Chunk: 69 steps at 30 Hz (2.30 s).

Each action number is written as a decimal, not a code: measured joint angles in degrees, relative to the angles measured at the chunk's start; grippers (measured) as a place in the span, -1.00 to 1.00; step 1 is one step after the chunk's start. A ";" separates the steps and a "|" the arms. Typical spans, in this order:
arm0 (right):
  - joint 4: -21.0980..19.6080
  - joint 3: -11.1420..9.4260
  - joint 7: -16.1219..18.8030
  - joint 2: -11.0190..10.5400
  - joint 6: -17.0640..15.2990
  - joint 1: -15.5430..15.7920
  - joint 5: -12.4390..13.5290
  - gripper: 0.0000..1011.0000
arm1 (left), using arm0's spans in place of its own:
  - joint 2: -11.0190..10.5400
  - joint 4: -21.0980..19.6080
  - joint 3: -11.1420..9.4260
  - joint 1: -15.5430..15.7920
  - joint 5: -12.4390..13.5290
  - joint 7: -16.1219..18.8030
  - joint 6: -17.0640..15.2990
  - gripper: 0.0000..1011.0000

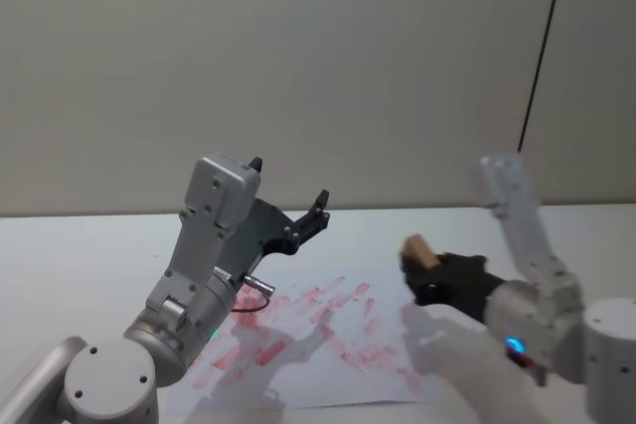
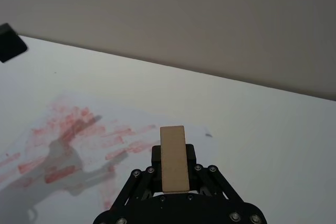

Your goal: Use the one hand to pick up the stamp and affix it onto the A4 paper.

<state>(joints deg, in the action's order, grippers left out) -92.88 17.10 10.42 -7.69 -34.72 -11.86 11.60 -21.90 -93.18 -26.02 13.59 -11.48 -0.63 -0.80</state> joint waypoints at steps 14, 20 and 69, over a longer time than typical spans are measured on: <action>-4.31 -5.01 -1.50 -7.17 -2.23 5.36 2.21 -0.56 | 0.00 0.00 0.00 0.00 0.00 0.00 0.00 0.98; -4.58 -6.13 -1.80 -8.79 -2.60 6.52 2.34 -0.56 | 0.00 0.00 0.00 0.00 0.00 0.01 0.00 0.98; -0.37 -5.96 -1.46 -9.17 -4.94 6.86 -0.25 0.71 | 0.00 0.00 0.00 0.00 0.00 0.01 0.00 0.98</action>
<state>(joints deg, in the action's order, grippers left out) -93.25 11.14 8.96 -16.86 -39.66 -5.00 11.35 -21.89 -93.18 -26.02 13.59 -11.48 -0.62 -0.80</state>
